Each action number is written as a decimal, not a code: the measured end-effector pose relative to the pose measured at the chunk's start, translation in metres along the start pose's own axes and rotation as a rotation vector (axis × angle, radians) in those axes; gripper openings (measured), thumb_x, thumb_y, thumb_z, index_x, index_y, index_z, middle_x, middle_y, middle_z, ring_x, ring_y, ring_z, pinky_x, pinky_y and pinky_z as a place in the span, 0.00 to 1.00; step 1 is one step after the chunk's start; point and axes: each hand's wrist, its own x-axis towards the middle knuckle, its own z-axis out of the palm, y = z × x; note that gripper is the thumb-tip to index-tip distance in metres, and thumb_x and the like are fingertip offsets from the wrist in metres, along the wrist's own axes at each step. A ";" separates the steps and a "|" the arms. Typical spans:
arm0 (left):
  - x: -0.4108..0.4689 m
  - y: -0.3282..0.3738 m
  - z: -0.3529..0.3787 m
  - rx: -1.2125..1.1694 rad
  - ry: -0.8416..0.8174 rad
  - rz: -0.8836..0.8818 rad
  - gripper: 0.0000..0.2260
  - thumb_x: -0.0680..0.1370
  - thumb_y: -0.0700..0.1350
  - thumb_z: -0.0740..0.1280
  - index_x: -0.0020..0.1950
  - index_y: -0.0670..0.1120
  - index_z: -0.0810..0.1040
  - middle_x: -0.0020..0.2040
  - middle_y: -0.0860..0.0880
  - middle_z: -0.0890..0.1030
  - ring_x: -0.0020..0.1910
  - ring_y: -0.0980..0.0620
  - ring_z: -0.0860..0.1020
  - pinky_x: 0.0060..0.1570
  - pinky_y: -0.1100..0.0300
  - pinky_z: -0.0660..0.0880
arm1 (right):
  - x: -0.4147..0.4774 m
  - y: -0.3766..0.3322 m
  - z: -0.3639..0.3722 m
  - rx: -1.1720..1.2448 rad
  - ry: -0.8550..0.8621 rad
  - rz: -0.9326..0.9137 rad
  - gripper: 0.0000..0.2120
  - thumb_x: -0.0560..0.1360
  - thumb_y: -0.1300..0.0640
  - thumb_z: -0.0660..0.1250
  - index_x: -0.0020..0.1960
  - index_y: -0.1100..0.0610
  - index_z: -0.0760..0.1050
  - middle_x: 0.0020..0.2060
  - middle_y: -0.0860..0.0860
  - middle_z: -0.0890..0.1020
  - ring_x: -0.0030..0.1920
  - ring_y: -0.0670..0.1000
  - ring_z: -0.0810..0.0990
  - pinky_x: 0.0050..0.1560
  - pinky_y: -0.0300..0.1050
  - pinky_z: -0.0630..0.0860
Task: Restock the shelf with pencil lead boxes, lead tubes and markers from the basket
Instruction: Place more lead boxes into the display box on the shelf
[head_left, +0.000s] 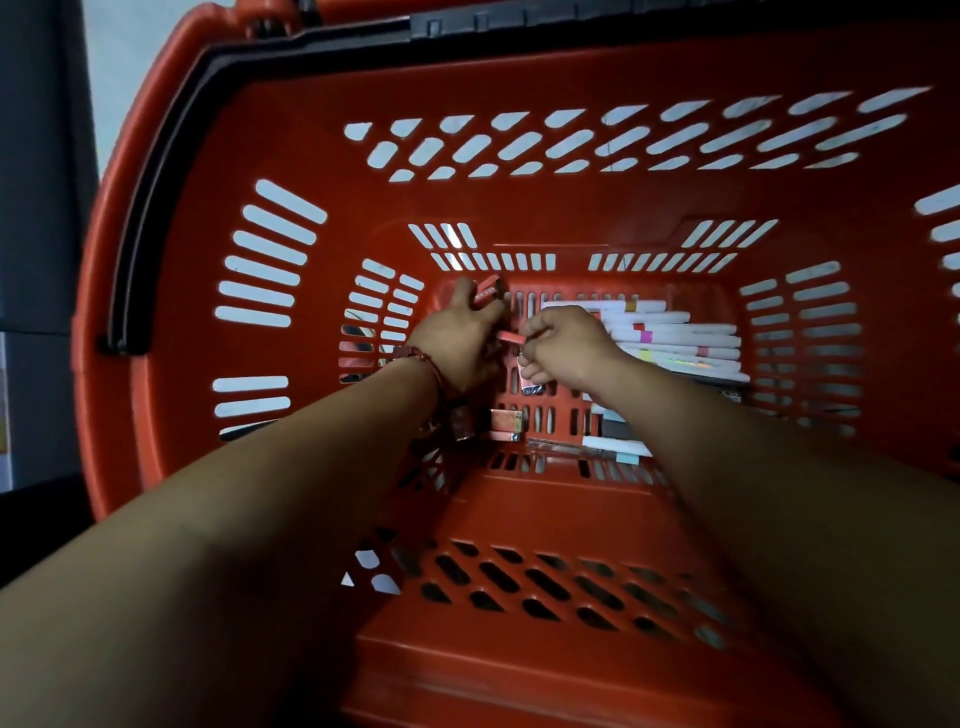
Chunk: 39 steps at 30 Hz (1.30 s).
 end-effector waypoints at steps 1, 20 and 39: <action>0.002 0.001 -0.002 0.013 -0.001 0.003 0.30 0.74 0.52 0.73 0.74 0.50 0.67 0.70 0.41 0.64 0.50 0.41 0.79 0.42 0.54 0.74 | -0.001 -0.002 -0.001 -0.002 -0.014 0.001 0.13 0.77 0.65 0.65 0.44 0.46 0.74 0.43 0.55 0.85 0.43 0.54 0.87 0.51 0.56 0.84; -0.017 0.002 -0.071 0.106 -0.027 0.046 0.28 0.70 0.57 0.75 0.67 0.49 0.73 0.62 0.40 0.69 0.51 0.39 0.78 0.48 0.50 0.77 | -0.049 -0.049 -0.039 -0.305 -0.016 -0.049 0.11 0.80 0.62 0.65 0.62 0.56 0.75 0.51 0.60 0.83 0.50 0.60 0.85 0.55 0.60 0.81; -0.188 0.083 -0.151 0.046 0.319 0.113 0.22 0.70 0.53 0.76 0.60 0.51 0.75 0.55 0.45 0.68 0.45 0.43 0.76 0.48 0.52 0.77 | -0.318 -0.023 0.003 -1.219 0.233 -0.654 0.34 0.75 0.25 0.49 0.69 0.47 0.64 0.59 0.53 0.80 0.56 0.57 0.80 0.51 0.53 0.76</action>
